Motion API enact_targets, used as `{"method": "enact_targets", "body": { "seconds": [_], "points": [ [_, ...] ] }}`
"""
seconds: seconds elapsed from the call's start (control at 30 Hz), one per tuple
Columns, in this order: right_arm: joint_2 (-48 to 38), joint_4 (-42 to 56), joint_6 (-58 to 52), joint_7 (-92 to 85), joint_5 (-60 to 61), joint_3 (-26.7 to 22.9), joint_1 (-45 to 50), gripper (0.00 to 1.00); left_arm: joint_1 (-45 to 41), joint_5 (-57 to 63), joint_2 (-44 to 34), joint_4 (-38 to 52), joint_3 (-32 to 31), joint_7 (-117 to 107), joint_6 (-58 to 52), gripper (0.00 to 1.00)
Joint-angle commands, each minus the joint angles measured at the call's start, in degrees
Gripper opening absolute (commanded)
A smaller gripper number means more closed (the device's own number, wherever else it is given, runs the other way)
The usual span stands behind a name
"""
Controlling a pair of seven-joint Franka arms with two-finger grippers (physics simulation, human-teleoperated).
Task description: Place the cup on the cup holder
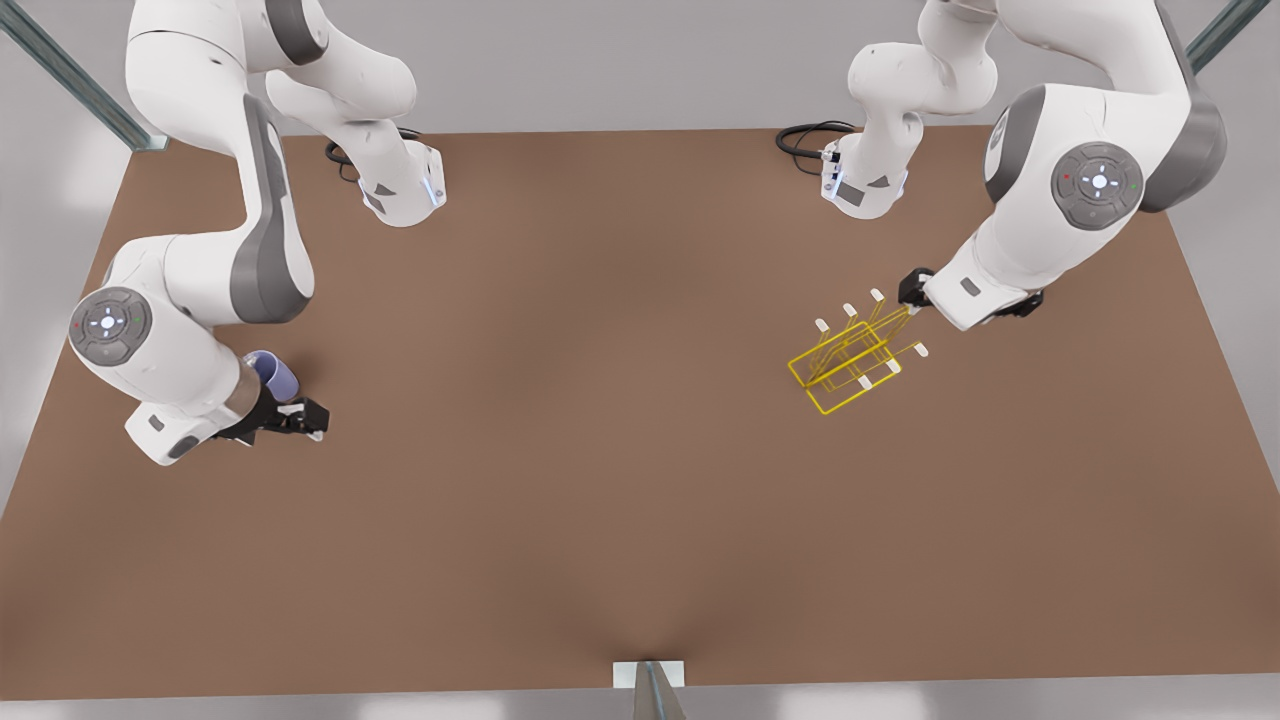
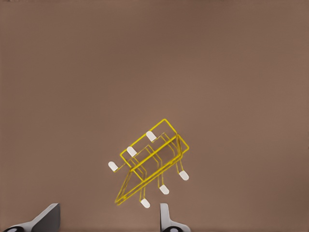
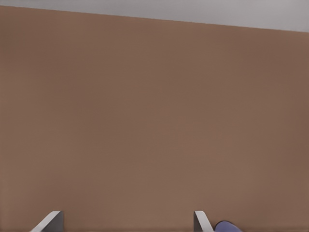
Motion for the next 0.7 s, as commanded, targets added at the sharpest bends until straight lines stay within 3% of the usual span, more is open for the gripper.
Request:
{"method": "enact_targets", "body": {
  "seconds": [0.0, 0.23, 0.3, 0.37, 0.43, 0.67],
  "points": [
    [-0.05, 0.05, -0.02, 2.92, 0.04, 0.0, -0.15, 1.0, 0.05, 0.05, -0.06, 0.03, 0.04, -0.26, 0.21, 1.0],
    [1.62, -4.52, -3.45, 0.46, -0.85, -0.17, -3.58, 1.0, -0.04, 0.05, -0.06, -0.06, -0.05, -0.34, -0.14, 1.0],
    [-1.18, -10.23, -2.75, -3.83, -0.76, 0.09, -6.3, 1.0, -0.04, 0.05, -0.06, -0.15, -0.05, -0.34, -0.14, 1.0],
    [-8.75, -24.73, 8.67, -9.12, 0.65, 0.27, -11.75, 1.0, -0.04, 0.05, -0.06, -0.15, -0.05, -0.34, -0.76, 1.0],
    [-9.54, -31.5, 11.67, -11.75, 4.52, 0.27, -16.67, 1.0, -0.13, 0.05, -0.06, -0.15, -0.05, -0.26, -1.2, 1.0],
    [-6.73, -33.18, 16.76, -15.27, 4.25, 0.18, -18.7, 1.0, -0.48, -0.04, 0.03, -0.15, -0.14, -0.43, -1.11, 1.0]
  ]
}}
